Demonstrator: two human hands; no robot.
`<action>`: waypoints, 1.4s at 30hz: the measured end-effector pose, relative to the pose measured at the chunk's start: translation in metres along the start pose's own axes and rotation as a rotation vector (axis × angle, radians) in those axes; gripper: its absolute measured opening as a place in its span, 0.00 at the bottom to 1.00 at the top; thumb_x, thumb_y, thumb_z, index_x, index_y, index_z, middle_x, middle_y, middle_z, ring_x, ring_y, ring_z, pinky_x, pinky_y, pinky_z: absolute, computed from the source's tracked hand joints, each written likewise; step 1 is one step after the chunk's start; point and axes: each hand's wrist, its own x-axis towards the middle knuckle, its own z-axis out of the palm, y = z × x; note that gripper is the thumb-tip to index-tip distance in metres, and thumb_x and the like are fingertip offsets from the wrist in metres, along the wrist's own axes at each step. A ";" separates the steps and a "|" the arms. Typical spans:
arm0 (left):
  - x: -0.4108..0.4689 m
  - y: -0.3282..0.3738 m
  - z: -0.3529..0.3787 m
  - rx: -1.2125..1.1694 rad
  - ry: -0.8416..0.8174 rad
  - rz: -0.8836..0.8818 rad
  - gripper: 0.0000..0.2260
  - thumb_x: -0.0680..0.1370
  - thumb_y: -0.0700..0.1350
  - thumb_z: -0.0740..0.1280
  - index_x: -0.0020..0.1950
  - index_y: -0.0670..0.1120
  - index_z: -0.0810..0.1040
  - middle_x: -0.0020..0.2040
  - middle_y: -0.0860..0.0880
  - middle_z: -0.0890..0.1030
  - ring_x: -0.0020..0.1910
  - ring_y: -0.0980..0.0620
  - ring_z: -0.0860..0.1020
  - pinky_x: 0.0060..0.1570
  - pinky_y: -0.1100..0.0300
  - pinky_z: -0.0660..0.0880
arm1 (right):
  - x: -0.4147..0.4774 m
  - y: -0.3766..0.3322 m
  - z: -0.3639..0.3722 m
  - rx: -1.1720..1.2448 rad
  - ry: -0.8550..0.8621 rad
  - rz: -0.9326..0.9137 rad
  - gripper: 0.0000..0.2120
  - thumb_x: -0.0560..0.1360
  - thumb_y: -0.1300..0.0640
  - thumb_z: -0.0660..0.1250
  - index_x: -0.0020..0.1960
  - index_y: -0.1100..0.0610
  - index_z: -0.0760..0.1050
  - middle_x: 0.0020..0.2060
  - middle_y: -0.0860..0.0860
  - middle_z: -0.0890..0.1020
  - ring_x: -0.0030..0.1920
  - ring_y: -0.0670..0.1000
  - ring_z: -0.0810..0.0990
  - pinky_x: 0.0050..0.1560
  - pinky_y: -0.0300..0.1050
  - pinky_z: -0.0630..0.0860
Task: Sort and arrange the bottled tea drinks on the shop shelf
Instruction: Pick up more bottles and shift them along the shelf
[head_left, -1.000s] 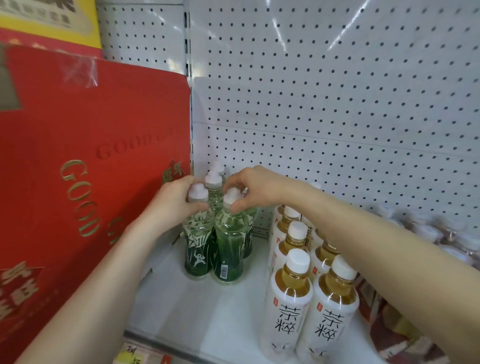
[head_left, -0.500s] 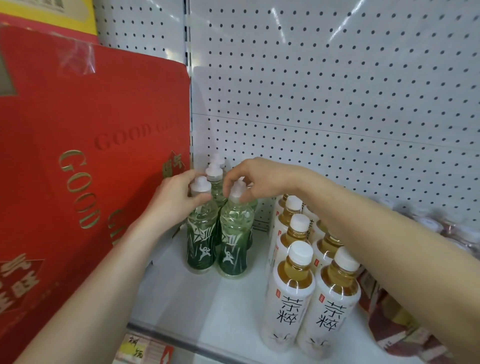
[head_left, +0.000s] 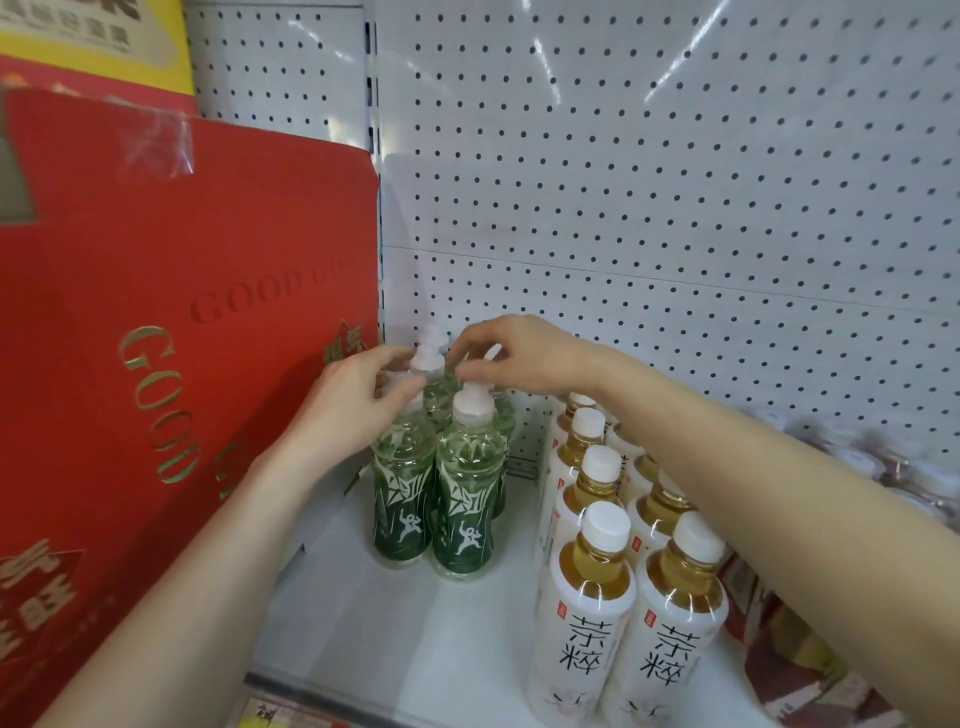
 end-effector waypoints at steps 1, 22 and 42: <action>0.006 0.005 -0.003 0.001 0.029 0.010 0.18 0.79 0.52 0.67 0.68 0.49 0.76 0.61 0.49 0.82 0.57 0.53 0.80 0.59 0.56 0.74 | 0.005 0.003 -0.005 -0.061 0.067 0.020 0.15 0.79 0.47 0.66 0.64 0.49 0.77 0.58 0.50 0.80 0.56 0.51 0.80 0.55 0.43 0.74; 0.059 -0.011 -0.003 -0.070 0.016 -0.256 0.17 0.75 0.52 0.71 0.64 0.52 0.80 0.59 0.50 0.83 0.58 0.50 0.81 0.60 0.54 0.76 | 0.036 0.012 0.011 -0.168 -0.011 0.073 0.20 0.81 0.49 0.63 0.71 0.53 0.68 0.60 0.56 0.79 0.53 0.53 0.79 0.52 0.47 0.74; -0.008 -0.006 0.007 0.133 0.054 -0.026 0.24 0.73 0.44 0.75 0.68 0.49 0.77 0.65 0.47 0.79 0.64 0.45 0.77 0.65 0.47 0.72 | -0.018 -0.014 0.012 -0.220 -0.186 0.007 0.27 0.76 0.45 0.70 0.72 0.46 0.68 0.65 0.49 0.76 0.60 0.51 0.78 0.54 0.40 0.68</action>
